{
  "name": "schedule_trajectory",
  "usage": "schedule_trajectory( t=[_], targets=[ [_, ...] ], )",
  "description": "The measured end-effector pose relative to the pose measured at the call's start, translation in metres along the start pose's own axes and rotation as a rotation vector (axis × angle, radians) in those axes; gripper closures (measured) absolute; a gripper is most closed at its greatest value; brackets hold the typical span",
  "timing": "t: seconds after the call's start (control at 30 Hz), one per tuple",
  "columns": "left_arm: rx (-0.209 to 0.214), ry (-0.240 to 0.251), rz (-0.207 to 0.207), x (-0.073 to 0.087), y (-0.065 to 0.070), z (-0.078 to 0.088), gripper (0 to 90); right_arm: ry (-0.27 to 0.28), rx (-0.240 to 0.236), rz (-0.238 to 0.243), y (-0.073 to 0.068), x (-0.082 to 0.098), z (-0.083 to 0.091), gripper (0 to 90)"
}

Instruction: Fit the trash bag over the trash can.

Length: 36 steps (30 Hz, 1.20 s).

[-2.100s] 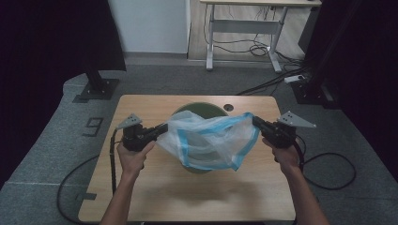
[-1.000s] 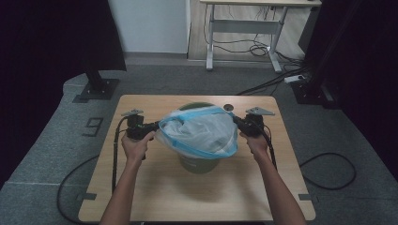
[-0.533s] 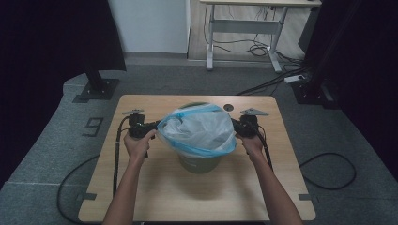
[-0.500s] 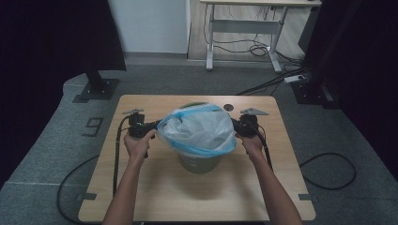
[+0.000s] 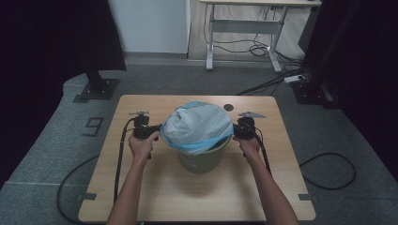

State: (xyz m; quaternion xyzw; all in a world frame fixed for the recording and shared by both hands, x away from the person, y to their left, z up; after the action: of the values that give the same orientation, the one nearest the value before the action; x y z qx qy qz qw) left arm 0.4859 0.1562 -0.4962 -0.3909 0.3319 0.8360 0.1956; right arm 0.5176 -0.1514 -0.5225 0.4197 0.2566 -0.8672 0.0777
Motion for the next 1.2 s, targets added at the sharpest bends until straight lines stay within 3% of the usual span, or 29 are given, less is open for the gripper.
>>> schedule_trajectory(
  t=[0.13,0.23,0.4,0.5,0.6,0.7,1.0,1.17,1.2],
  targets=[
    [0.015,-0.030,-0.004,0.008,0.002,-0.001,89.2,-0.059,-0.003,-0.006,0.002,0.009,-0.003,88.1],
    [0.022,-0.028,-0.005,0.013,0.005,0.002,89.1,-0.057,0.001,0.011,0.003,0.015,-0.001,88.1],
    [0.028,-0.016,-0.002,0.015,0.005,0.008,88.6,-0.079,0.018,-0.021,0.013,0.021,0.005,86.3],
    [0.021,-0.011,-0.009,0.015,0.006,0.012,88.5,-0.034,0.053,-0.013,0.017,0.013,0.016,69.4],
    [0.017,0.004,-0.014,0.013,0.006,0.016,88.3,0.058,0.056,-0.034,0.018,-0.003,0.037,61.8],
    [0.013,0.017,-0.019,0.011,0.009,0.019,88.3,0.135,0.077,-0.012,0.019,-0.015,0.058,55.9],
    [-0.001,0.043,-0.031,0.007,0.014,0.026,88.1,0.216,-0.007,0.012,0.003,-0.025,0.111,50.8],
    [-0.004,0.051,-0.038,0.005,0.017,0.029,88.1,0.215,-0.094,0.031,-0.021,-0.026,0.127,46.9],
    [-0.004,0.051,-0.038,0.005,0.017,0.029,88.1,0.215,-0.094,0.031,-0.021,-0.026,0.127,46.9]
  ],
)
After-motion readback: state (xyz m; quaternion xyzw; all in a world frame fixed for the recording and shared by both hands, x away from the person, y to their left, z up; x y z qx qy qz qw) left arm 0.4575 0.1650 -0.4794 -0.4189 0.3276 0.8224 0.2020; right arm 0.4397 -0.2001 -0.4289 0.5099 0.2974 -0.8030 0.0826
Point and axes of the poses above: each handheld gripper's, and its own axes: z roughly backward along the jaws, x roughly out of its underside, y roughly to its right, the point moved 7 cm from there along -z, roughly forward along the jaws, and after that the axes turned 11 degrees about -z, right-handed, at the moved point
